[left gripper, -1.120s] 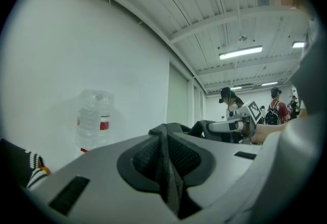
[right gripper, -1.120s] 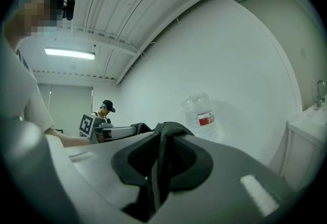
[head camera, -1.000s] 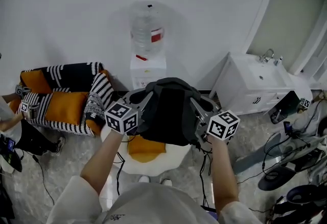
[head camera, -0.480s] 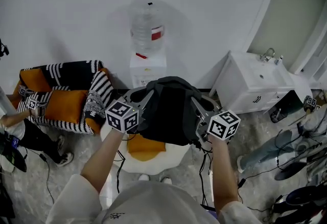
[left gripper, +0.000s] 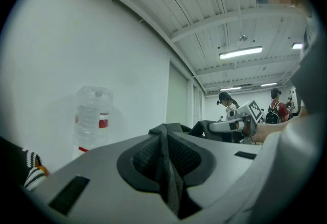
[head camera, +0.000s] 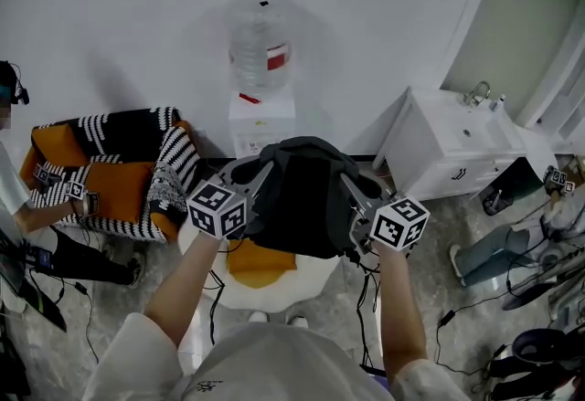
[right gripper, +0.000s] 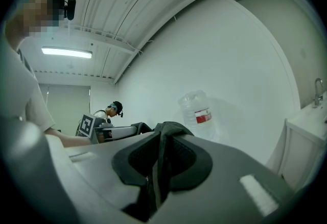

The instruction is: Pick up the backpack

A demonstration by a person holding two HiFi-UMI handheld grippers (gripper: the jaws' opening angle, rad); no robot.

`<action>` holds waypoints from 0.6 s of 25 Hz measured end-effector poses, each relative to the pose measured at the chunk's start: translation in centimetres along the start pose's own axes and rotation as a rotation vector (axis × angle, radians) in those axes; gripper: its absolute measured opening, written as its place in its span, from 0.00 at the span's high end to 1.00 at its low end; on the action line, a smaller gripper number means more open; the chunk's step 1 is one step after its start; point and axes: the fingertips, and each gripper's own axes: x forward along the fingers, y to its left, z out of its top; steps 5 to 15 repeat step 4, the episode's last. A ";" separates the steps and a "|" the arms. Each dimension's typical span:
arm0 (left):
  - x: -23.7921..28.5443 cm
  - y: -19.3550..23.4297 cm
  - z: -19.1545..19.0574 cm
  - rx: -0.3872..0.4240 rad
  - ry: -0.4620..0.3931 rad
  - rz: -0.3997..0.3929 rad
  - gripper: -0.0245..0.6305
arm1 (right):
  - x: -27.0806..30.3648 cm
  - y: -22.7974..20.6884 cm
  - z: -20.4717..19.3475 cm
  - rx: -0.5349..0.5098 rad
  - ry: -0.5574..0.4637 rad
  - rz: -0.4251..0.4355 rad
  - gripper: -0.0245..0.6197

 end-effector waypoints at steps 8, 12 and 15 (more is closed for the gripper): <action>0.5 0.5 -0.4 -0.003 0.001 -0.003 0.92 | 0.4 -0.5 -0.3 0.000 0.003 -0.001 0.90; 0.5 0.5 -0.4 -0.003 0.001 -0.003 0.92 | 0.4 -0.5 -0.3 0.000 0.003 -0.001 0.90; 0.5 0.5 -0.4 -0.003 0.001 -0.003 0.92 | 0.4 -0.5 -0.3 0.000 0.003 -0.001 0.90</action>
